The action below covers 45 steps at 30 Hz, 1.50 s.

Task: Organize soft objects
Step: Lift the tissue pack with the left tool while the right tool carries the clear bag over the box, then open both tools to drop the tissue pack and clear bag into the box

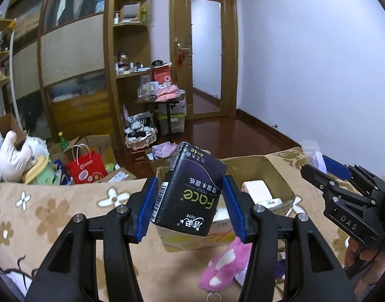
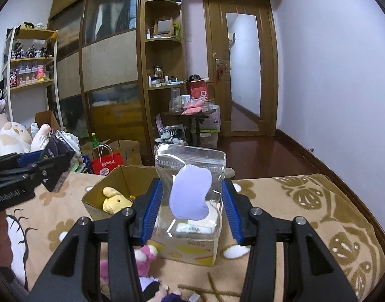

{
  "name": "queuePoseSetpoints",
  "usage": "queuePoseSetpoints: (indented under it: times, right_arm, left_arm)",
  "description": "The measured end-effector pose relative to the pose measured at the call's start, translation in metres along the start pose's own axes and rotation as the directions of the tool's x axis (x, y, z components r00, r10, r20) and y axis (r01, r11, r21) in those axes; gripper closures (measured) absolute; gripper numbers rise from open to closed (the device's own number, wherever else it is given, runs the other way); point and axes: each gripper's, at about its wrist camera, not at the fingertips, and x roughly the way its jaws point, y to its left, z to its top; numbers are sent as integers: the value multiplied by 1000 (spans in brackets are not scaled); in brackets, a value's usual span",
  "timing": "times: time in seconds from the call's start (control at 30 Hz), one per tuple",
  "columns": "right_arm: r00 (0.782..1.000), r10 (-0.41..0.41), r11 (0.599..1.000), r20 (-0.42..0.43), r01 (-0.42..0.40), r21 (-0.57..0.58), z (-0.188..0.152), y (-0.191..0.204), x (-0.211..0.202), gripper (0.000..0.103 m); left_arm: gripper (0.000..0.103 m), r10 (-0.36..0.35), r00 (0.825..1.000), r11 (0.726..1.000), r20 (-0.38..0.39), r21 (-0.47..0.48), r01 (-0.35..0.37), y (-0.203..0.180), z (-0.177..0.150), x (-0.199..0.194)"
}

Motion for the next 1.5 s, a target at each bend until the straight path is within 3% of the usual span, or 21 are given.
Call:
queuePoseSetpoints:
  times: [0.47,0.8,1.03,1.13,1.2,1.33,1.5]
  right_arm:
    - [999,37,996,7,-38,81,8,-18,41,52]
    - [992,112,985,-58,-103,142,-5,-27,80,51]
    - [988,116,987,-106,-102,127,-16,-22,96,51]
    - [986,119,985,-113,-103,140,-19,-24,96,51]
    - [986,120,984,-116,-103,146,-20,-24,95,51]
    - [986,115,983,-120,-96,154,-22,-25,89,50]
    - [988,103,984,-120,-83,160,-23,-27,77,39]
  left_arm:
    - [52,-35,998,999,-59,10,36,-7,3,61]
    - [51,-28,987,999,-161,-19,25,5,-3,100]
    - [51,-30,975,999,-218,-31,24,9,-14,121]
    - [44,-43,974,999,-223,-40,35,8,-17,121]
    - [30,-38,975,999,-218,-37,30,7,-16,118]
    - [23,-14,978,1000,-209,-18,10,7,-15,112]
    - [20,11,974,1000,-228,-7,-13,8,-15,105]
